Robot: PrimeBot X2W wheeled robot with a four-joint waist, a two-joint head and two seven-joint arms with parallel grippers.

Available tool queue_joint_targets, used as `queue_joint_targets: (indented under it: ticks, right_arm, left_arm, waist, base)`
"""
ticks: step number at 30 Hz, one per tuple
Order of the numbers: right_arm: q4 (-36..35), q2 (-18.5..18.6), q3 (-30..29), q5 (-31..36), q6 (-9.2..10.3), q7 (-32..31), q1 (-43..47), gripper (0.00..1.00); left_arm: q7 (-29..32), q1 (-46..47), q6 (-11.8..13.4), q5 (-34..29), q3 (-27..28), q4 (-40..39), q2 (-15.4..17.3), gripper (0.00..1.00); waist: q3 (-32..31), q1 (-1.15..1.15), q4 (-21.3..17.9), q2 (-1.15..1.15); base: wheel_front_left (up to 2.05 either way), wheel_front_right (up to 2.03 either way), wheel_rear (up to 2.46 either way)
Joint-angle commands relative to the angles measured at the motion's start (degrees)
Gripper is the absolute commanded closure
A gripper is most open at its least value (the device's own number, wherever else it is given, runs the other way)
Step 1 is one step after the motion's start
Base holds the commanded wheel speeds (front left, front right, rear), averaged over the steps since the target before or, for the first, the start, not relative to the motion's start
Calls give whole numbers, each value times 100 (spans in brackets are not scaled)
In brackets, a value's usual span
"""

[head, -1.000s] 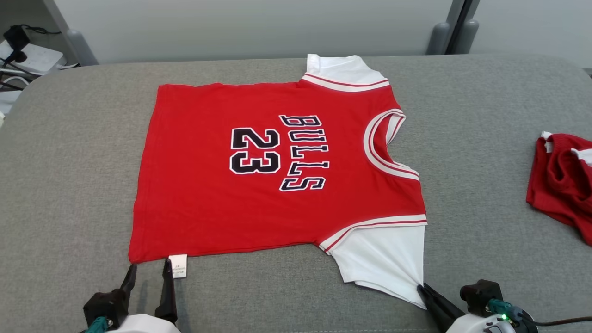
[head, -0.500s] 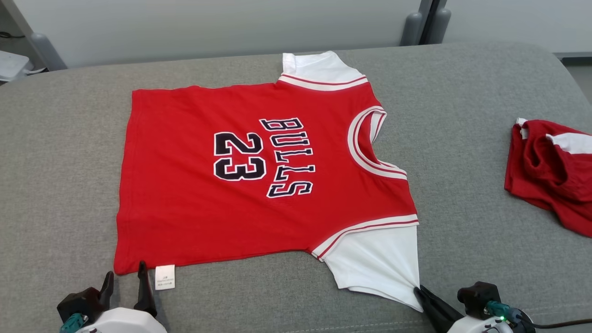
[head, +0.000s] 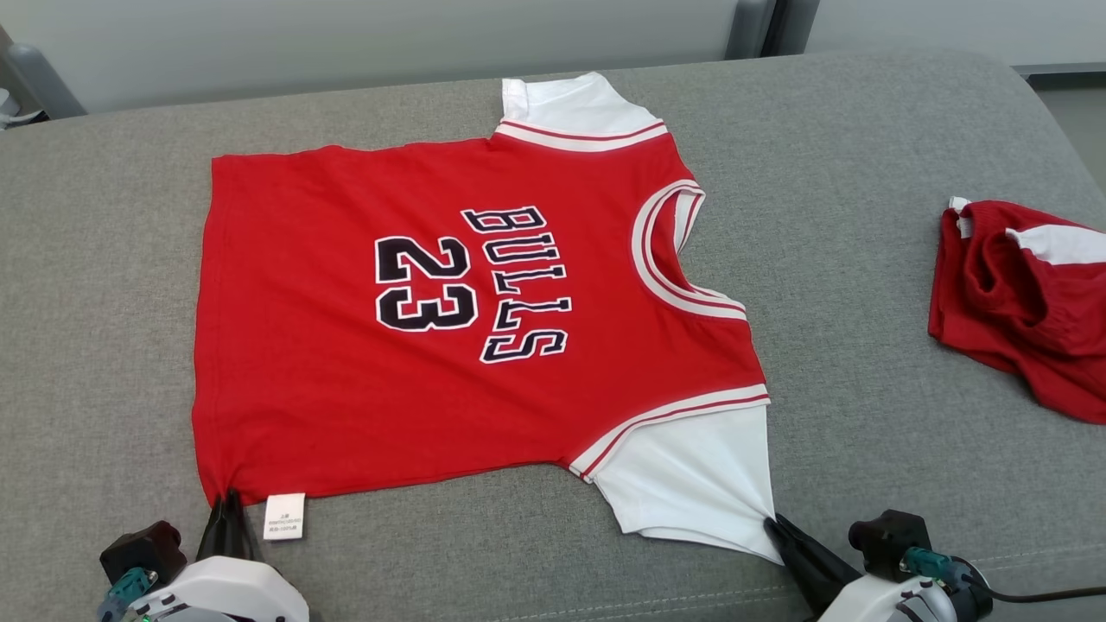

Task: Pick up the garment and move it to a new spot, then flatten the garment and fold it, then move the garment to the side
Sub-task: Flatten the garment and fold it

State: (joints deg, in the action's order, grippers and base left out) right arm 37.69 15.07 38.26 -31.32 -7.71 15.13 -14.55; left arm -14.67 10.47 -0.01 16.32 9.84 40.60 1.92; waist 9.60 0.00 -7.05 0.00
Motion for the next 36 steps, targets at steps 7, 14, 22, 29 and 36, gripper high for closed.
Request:
queue_joint_targets:
  ticks: [7,14,22,29,36]
  right_arm:
    - [-121,111,44,-11,22,-13,4,100]
    - [-152,182,201,-141,22,-13,196,100]
    - [-187,275,394,-283,22,-13,385,100]
    - [-284,404,512,-400,22,-13,467,100]
    - [-703,491,268,-387,22,-13,446,100]
  left_arm:
    - [-33,79,97,-79,138,-200,96,100]
    - [-33,-169,196,-229,294,-162,96,100]
    - [-33,-327,229,-447,524,-1,96,100]
    - [-33,-396,164,-710,713,69,114,100]
    - [-33,-344,-8,-868,743,-91,113,100]
  waist:
    - [-111,0,65,0]
    - [-369,0,134,0]
    - [-557,0,250,0]
    - [-556,0,337,0]
    - [-454,0,357,0]
  base:
    - [0,0,0]
    - [0,0,0]
    - [0,0,0]
    - [0,0,0]
    - [0,0,0]
